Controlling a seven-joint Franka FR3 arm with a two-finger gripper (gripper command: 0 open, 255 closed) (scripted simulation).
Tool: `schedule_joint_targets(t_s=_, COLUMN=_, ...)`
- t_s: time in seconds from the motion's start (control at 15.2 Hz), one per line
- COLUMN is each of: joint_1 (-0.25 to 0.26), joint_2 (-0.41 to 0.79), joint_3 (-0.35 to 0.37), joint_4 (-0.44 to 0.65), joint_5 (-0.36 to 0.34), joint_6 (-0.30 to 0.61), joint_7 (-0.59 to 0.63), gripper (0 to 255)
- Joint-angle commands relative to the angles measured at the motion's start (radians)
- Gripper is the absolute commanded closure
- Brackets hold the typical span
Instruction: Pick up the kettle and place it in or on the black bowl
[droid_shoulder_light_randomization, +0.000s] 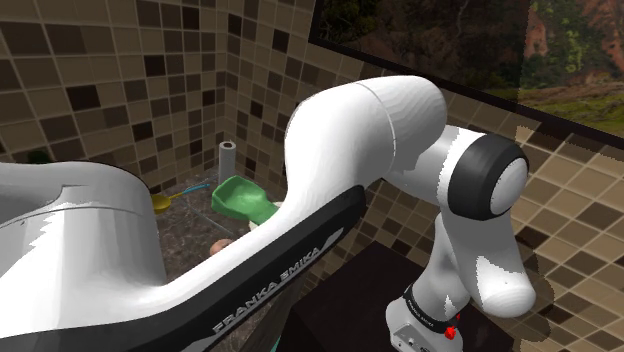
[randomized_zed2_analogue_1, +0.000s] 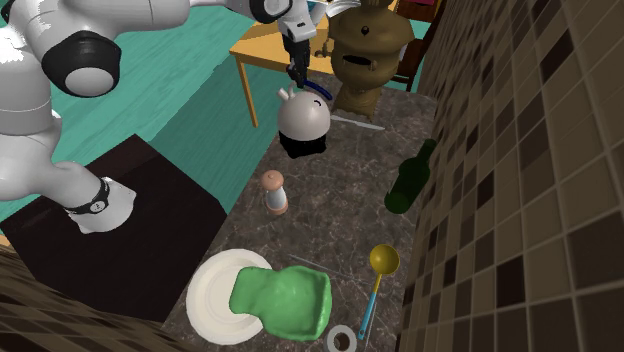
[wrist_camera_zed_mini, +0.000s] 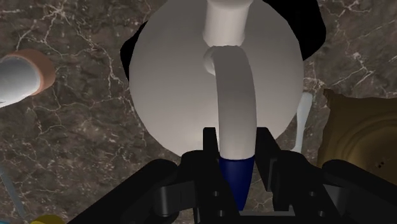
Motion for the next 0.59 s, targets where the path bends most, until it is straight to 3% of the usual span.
schedule_joint_targets(t_s=0.0, joint_1=-0.001, joint_2=-0.001, joint_3=0.000, joint_4=-0.005, joint_5=-0.001, joint_6=0.006, joint_7=0.001, gripper=255)
schedule_joint_targets(t_s=0.33, joint_1=-0.001, joint_2=-0.001, joint_3=0.000, joint_4=-0.005, joint_5=-0.001, joint_6=0.006, joint_7=0.001, gripper=255)
schedule_joint_targets(t_s=0.4, joint_1=-0.001, joint_2=0.000, joint_3=0.000, joint_4=-0.005, joint_5=-0.001, joint_6=0.006, joint_7=0.001, gripper=0)
schedule_joint_targets(t_s=0.53, joint_1=-0.001, joint_2=0.000, joint_3=0.000, joint_4=-0.004, joint_5=-0.001, joint_6=0.005, joint_7=0.002, gripper=0)
